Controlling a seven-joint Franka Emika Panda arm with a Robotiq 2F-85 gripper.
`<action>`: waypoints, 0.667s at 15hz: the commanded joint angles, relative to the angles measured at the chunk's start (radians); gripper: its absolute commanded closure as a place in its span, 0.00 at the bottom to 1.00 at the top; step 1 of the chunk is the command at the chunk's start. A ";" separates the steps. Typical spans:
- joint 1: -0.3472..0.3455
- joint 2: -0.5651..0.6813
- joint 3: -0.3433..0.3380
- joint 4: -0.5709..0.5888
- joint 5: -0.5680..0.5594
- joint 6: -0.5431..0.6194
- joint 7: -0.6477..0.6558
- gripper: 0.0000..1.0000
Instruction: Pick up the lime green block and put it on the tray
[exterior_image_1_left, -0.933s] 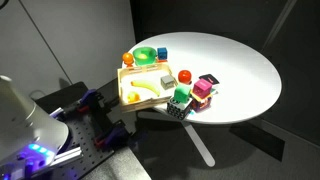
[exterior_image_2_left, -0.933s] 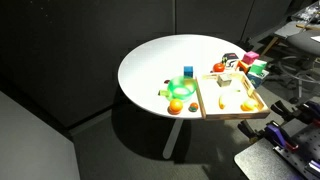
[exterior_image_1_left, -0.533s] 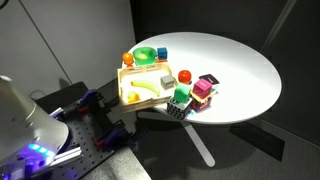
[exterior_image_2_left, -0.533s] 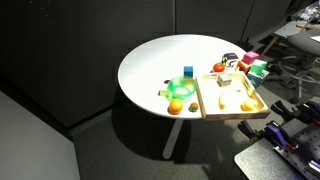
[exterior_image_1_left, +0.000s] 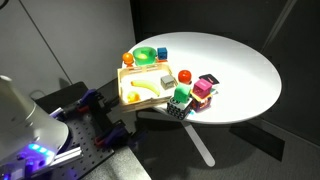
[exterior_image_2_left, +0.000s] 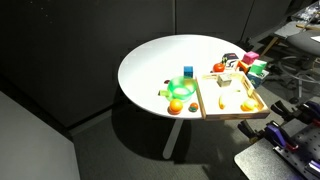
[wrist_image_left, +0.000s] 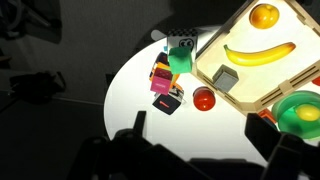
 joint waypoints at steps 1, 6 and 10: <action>0.011 0.066 0.026 0.049 0.023 -0.005 0.057 0.00; 0.042 0.161 0.049 0.117 0.074 -0.017 0.102 0.00; 0.058 0.261 0.069 0.194 0.110 -0.030 0.129 0.00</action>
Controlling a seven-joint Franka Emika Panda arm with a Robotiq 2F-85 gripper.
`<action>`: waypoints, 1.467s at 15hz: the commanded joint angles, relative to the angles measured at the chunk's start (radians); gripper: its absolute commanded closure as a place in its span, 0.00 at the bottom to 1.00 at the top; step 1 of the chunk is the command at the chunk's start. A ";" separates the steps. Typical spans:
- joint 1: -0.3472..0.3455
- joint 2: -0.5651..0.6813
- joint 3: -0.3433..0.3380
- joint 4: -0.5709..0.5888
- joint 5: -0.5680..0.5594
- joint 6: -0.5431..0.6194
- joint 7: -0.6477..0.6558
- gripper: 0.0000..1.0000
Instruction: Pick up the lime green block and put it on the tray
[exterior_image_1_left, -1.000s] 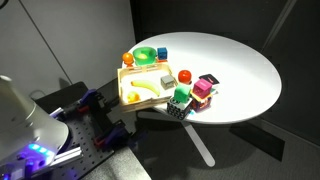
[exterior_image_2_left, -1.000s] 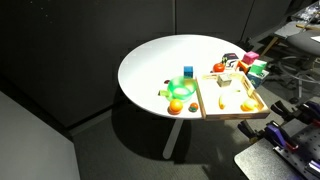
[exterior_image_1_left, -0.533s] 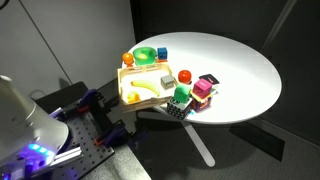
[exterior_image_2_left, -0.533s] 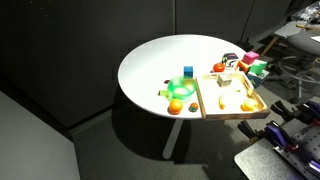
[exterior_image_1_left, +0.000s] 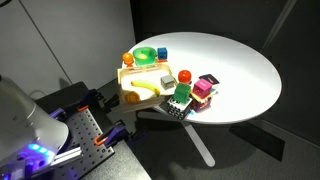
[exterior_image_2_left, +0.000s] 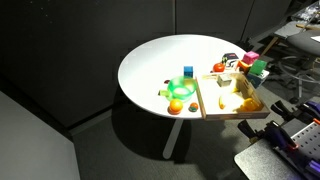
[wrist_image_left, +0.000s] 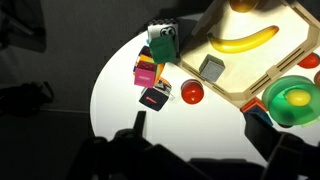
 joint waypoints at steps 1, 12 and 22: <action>0.010 0.119 0.022 0.105 0.036 -0.029 0.041 0.00; -0.006 0.445 0.048 0.307 0.016 -0.058 0.096 0.00; -0.032 0.640 0.025 0.359 -0.004 -0.034 -0.057 0.00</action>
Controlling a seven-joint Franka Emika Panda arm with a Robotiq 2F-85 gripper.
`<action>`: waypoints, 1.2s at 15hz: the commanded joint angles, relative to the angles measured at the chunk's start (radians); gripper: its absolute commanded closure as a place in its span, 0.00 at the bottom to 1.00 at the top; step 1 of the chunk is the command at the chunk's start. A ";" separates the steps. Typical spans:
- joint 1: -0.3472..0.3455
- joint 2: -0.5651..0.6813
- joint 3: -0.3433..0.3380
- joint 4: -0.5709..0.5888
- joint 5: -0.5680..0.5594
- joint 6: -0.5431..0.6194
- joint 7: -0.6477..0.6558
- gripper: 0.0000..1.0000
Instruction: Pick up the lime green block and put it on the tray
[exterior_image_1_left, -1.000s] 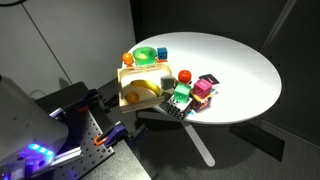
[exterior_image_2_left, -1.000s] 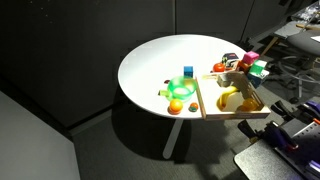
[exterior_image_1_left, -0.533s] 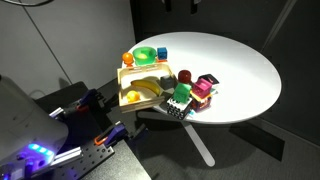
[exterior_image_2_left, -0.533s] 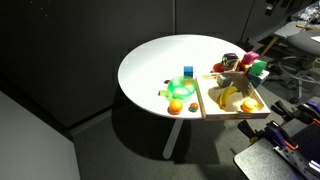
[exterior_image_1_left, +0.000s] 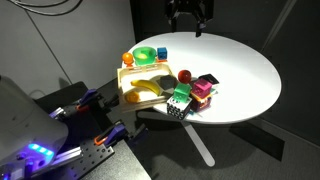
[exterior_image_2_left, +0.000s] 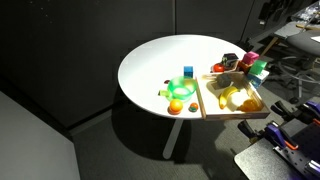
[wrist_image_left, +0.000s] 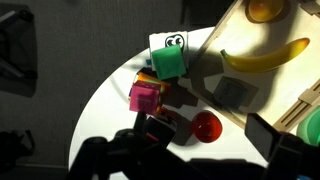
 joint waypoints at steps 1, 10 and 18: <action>-0.020 0.054 -0.014 0.033 -0.008 -0.009 -0.118 0.00; -0.053 0.090 -0.028 0.015 0.000 0.000 -0.217 0.00; -0.060 0.163 -0.031 0.046 0.006 0.007 -0.231 0.00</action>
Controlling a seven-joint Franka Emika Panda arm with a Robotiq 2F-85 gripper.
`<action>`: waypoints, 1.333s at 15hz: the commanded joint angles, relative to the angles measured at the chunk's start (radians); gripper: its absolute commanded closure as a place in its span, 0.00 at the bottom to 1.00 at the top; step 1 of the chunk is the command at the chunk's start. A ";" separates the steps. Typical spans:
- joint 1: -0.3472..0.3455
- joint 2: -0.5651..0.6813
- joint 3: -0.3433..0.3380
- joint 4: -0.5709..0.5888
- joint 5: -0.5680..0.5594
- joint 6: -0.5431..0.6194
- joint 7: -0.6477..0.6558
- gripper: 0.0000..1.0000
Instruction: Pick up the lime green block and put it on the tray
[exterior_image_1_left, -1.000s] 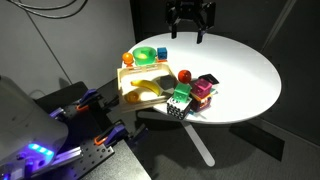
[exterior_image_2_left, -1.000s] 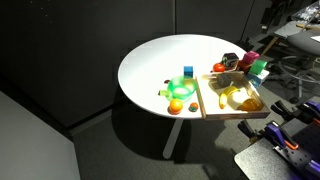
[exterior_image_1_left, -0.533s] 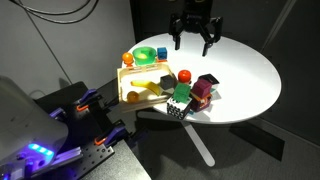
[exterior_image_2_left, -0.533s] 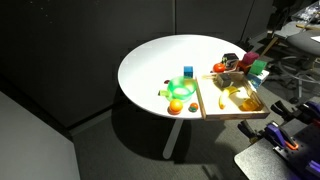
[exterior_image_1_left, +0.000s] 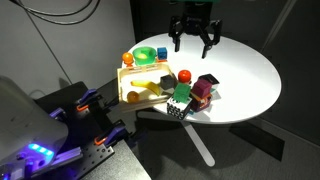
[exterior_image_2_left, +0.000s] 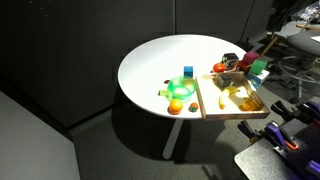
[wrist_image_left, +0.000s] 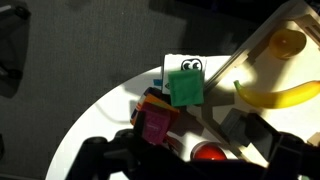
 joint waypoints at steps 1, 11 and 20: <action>-0.013 0.070 0.002 0.030 0.009 0.009 -0.025 0.00; -0.060 0.185 0.024 0.005 0.054 0.146 -0.192 0.00; -0.074 0.262 0.051 -0.014 0.060 0.238 -0.201 0.00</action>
